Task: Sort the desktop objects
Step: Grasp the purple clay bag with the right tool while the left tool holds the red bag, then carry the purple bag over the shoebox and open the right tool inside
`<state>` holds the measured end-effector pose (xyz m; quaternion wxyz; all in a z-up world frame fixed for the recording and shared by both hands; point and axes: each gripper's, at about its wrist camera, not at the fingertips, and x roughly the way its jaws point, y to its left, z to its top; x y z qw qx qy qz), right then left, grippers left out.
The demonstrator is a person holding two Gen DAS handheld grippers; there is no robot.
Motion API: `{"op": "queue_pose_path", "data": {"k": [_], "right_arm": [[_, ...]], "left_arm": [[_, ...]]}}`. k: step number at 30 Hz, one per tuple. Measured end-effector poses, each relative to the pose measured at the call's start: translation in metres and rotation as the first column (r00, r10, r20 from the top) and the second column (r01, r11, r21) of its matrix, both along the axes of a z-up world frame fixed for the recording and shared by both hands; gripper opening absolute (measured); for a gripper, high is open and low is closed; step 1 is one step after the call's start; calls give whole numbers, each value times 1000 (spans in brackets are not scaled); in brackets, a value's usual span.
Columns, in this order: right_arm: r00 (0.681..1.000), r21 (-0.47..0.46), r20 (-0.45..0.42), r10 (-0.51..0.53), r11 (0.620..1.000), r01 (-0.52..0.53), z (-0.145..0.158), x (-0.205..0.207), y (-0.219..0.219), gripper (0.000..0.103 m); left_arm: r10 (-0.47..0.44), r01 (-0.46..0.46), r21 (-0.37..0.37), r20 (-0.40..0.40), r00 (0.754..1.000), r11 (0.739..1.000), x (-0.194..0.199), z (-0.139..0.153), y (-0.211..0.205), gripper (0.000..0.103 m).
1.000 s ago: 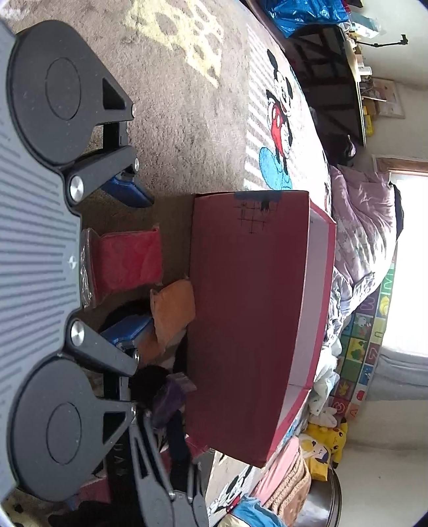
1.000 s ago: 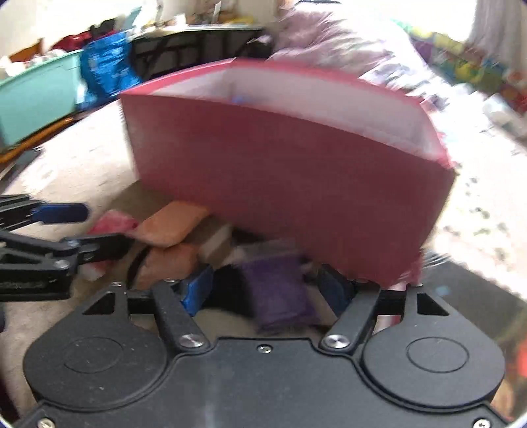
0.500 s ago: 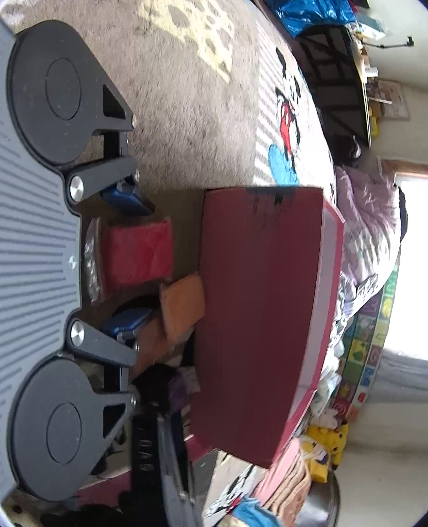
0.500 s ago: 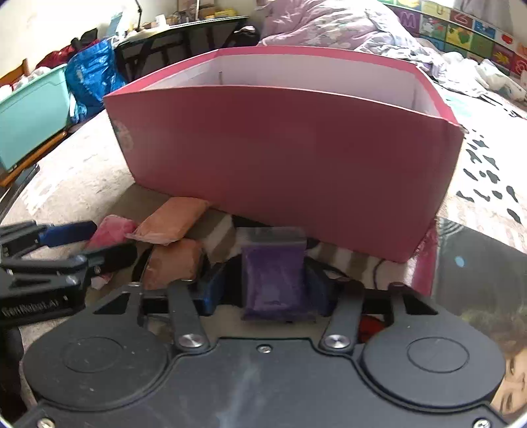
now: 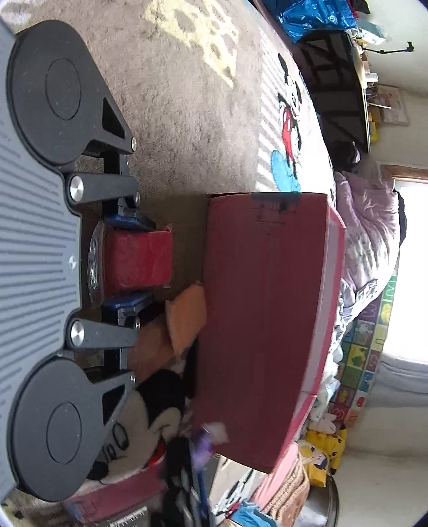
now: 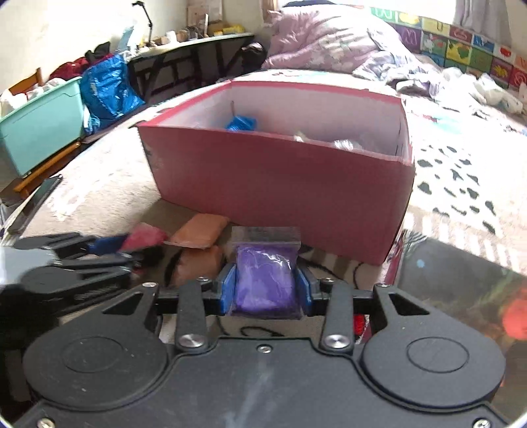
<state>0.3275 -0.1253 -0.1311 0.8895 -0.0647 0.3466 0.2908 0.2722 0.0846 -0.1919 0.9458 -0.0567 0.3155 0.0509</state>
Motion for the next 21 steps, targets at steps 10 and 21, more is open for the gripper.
{"op": "queue_pose_path", "data": {"k": [10, 21], "right_arm": [[999, 73, 34, 38, 997, -40, 40, -11, -9, 38], [997, 122, 62, 34, 992, -41, 69, 21, -3, 38]], "left_arm": [[-1, 1, 14, -1, 1000, 1000, 0, -3, -2, 38], [-6, 6, 65, -4, 1000, 998, 2, -6, -11, 38]]}}
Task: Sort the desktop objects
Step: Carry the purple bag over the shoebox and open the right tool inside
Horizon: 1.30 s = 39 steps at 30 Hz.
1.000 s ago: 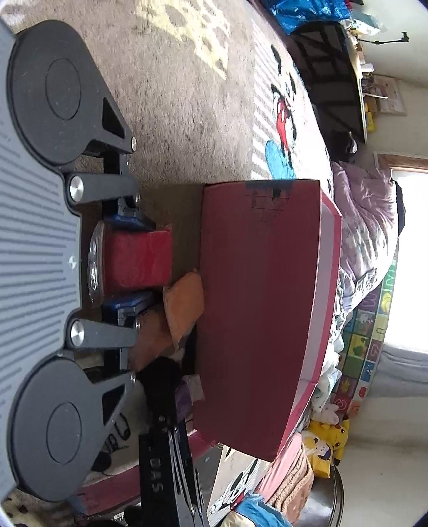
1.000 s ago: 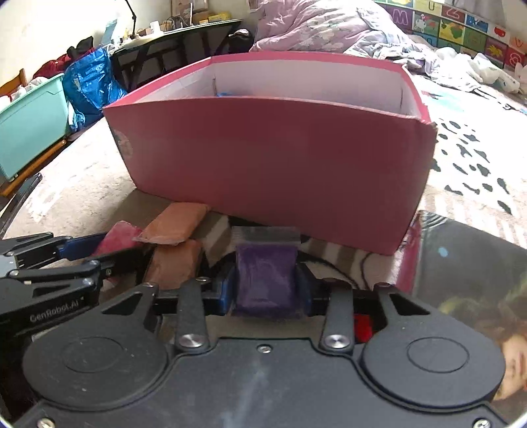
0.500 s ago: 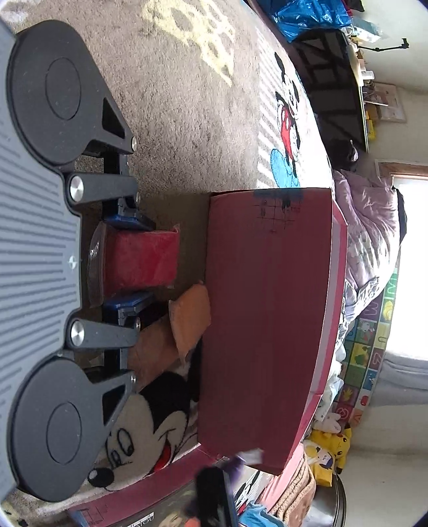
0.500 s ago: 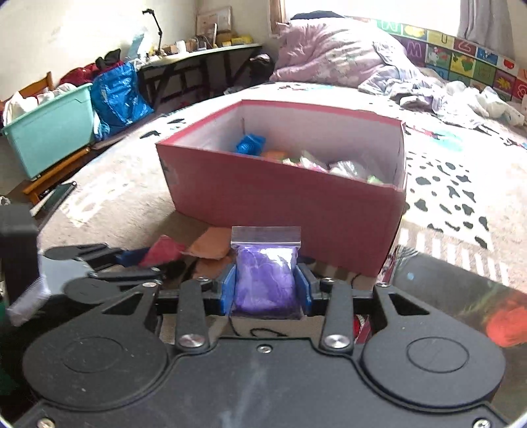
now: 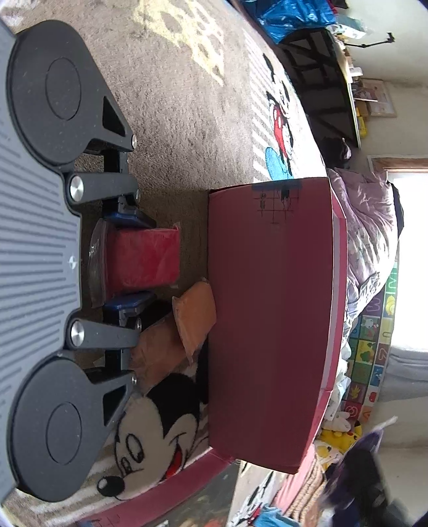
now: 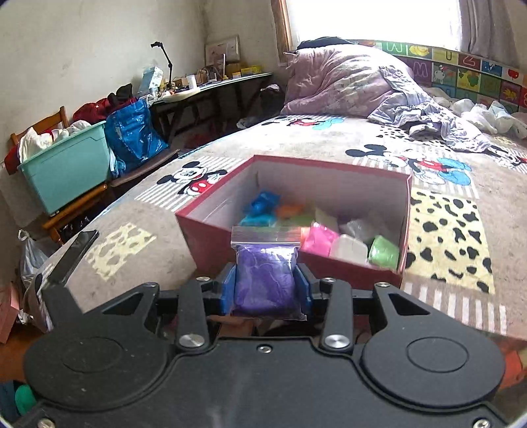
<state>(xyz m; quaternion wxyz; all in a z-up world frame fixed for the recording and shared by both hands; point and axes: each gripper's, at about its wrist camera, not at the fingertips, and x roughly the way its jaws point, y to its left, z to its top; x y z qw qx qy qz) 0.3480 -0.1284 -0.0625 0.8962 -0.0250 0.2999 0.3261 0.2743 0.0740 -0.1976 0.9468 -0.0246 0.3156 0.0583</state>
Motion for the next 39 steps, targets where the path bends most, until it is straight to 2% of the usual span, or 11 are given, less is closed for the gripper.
{"op": "queue_pose_path", "data": {"k": [5, 10, 23, 39], "right_arm": [[1000, -7, -9, -5, 1000, 5, 2, 22, 8, 38], [999, -15, -43, -28, 1000, 27, 3, 54, 16, 37], [983, -142, -173, -67, 989, 42, -6, 139, 46, 38], [957, -307, -261, -124, 951, 39, -25, 189, 79, 37]], "left_arm": [[13, -13, -61, 9, 1000, 998, 0, 1, 8, 39], [17, -16, -61, 12, 1000, 998, -1, 0, 8, 39], [19, -18, -87, 17, 1000, 996, -1, 0, 11, 39], [19, -16, -121, 24, 1000, 993, -2, 1, 16, 39]]}}
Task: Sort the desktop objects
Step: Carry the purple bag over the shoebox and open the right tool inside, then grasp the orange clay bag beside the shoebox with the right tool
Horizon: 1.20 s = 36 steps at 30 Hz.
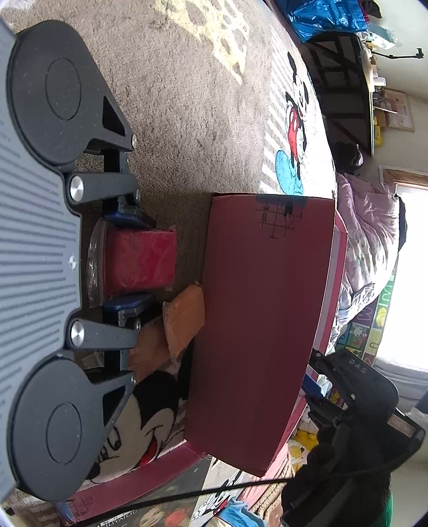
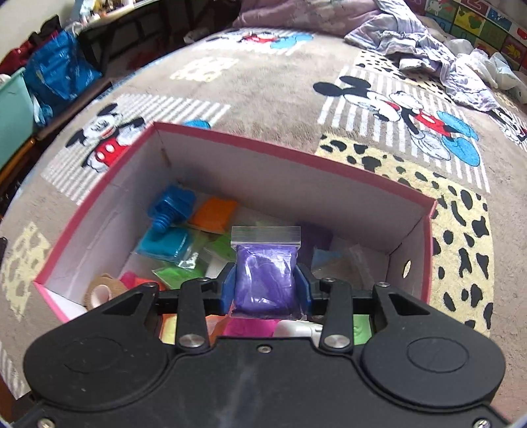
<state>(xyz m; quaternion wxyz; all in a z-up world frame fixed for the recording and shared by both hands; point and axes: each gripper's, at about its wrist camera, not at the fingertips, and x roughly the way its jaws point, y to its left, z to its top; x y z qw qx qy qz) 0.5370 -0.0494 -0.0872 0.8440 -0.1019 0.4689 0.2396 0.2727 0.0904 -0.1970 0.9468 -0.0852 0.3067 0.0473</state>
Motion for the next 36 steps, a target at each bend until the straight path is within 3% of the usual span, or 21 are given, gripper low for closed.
{"op": "queue_pose_path", "data": {"k": [12, 14, 21, 25, 30, 36], "right_arm": [[999, -48, 0, -35, 998, 35, -13, 12, 7, 40], [999, -33, 15, -47, 998, 47, -11, 11, 5, 51], [996, 68, 68, -59, 996, 54, 6, -3, -8, 55], [985, 102, 172, -8, 995, -10, 25, -38, -9, 56], [948, 146, 309, 80, 981, -131, 43, -103, -8, 63], [922, 204, 377, 84, 964, -171, 28, -170, -24, 66]], "left_arm": [[-2, 2, -3, 2, 1000, 1000, 0, -1, 1, 39], [-2, 2, -3, 3, 1000, 1000, 0, -1, 1, 39], [-2, 2, -1, 3, 1000, 1000, 0, -1, 0, 39], [-3, 3, 9, 3, 1000, 1000, 0, -1, -2, 39], [-6, 6, 52, 2, 1000, 999, 1, 0, -7, 39], [-1, 1, 98, 3, 1000, 995, 0, 2, -10, 39]]}}
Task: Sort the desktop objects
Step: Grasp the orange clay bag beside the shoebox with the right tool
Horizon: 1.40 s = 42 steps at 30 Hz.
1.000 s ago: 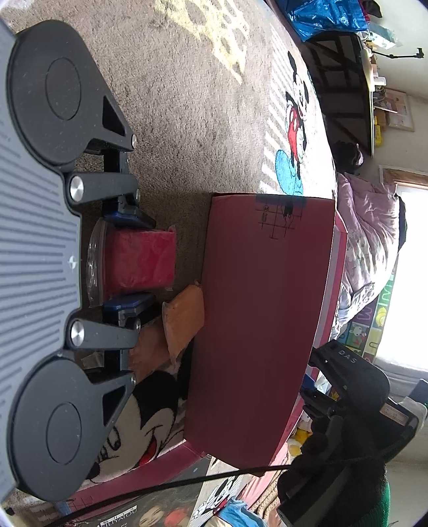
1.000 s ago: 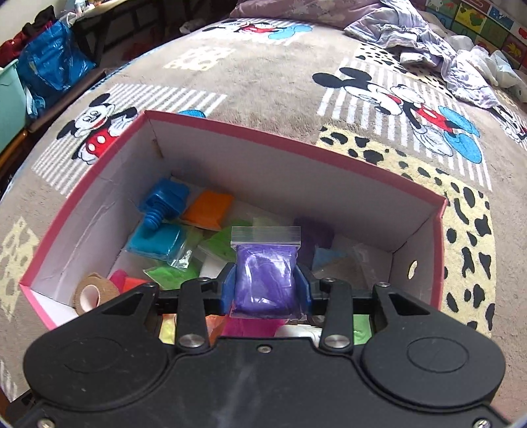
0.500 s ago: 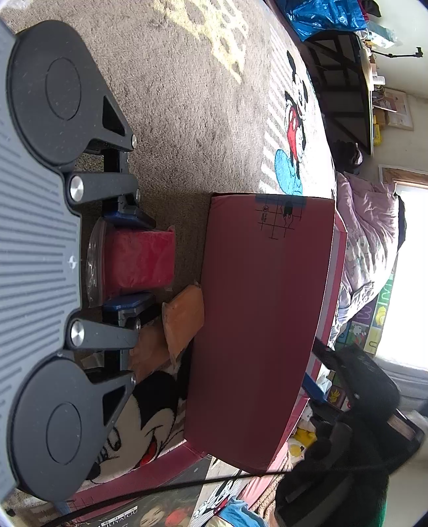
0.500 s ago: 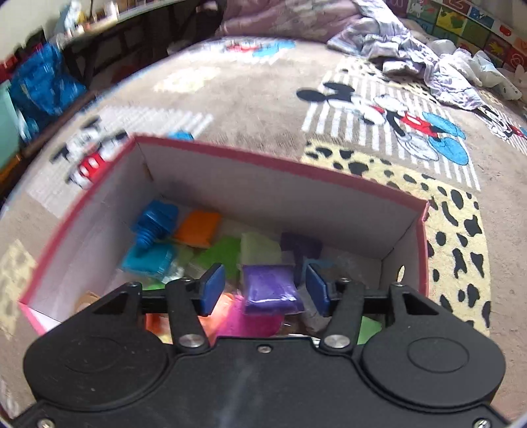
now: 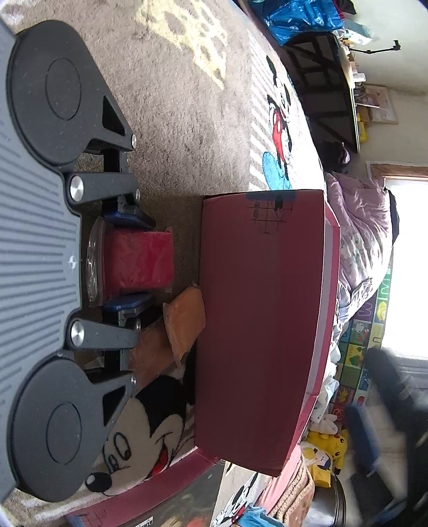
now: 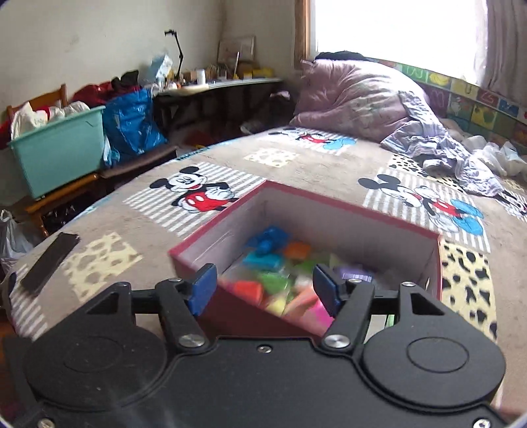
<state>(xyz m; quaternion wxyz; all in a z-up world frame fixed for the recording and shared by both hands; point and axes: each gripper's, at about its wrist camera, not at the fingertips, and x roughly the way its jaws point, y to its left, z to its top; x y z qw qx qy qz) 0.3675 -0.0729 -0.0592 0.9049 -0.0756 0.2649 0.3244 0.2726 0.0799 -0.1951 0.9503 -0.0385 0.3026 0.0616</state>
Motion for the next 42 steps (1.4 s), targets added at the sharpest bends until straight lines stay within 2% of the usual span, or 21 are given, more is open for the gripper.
{"op": "queue_pose_path", "data": {"k": [4, 10, 18, 23, 27, 28, 31, 32, 35, 42], "right_arm": [[998, 30, -46, -51, 998, 52, -34, -17, -11, 66], [987, 57, -140, -75, 995, 84, -82, -19, -7, 66], [973, 35, -208, -96, 994, 105, -107, -5, 17, 66], [975, -19, -202, -96, 995, 94, -113, 1, 35, 66], [984, -82, -158, -78, 994, 66, -113, -2, 43, 64], [986, -90, -149, -70, 994, 56, -113, -3, 43, 61], [987, -77, -159, -18, 997, 6, -111, -5, 42, 33], [988, -77, -152, -11, 997, -1, -110, -8, 41, 31], [990, -58, -138, 0, 998, -8, -103, -15, 33, 12], [982, 79, -185, -24, 996, 39, -82, -28, -13, 8]], "left_arm": [[-1, 1, -7, -3, 1000, 1000, -3, 1, 3, 39], [13, -13, -22, 0, 1000, 1000, -5, 3, 6, 38], [13, -13, -10, -12, 1000, 1000, -6, 2, 7, 38], [7, -7, -13, -13, 1000, 1000, -7, 1, 9, 38], [4, -5, -19, -14, 1000, 1000, -7, 1, 10, 38], [4, -4, -19, -14, 1000, 1000, -7, 1, 10, 38], [3, -4, -17, -15, 1000, 1000, -7, 1, 9, 38], [3, -4, -16, -15, 1000, 1000, -7, 1, 9, 38], [3, -4, -13, -15, 1000, 1000, -7, 0, 8, 38], [3, -3, -11, -16, 1000, 1000, -7, 0, 8, 38]]}}
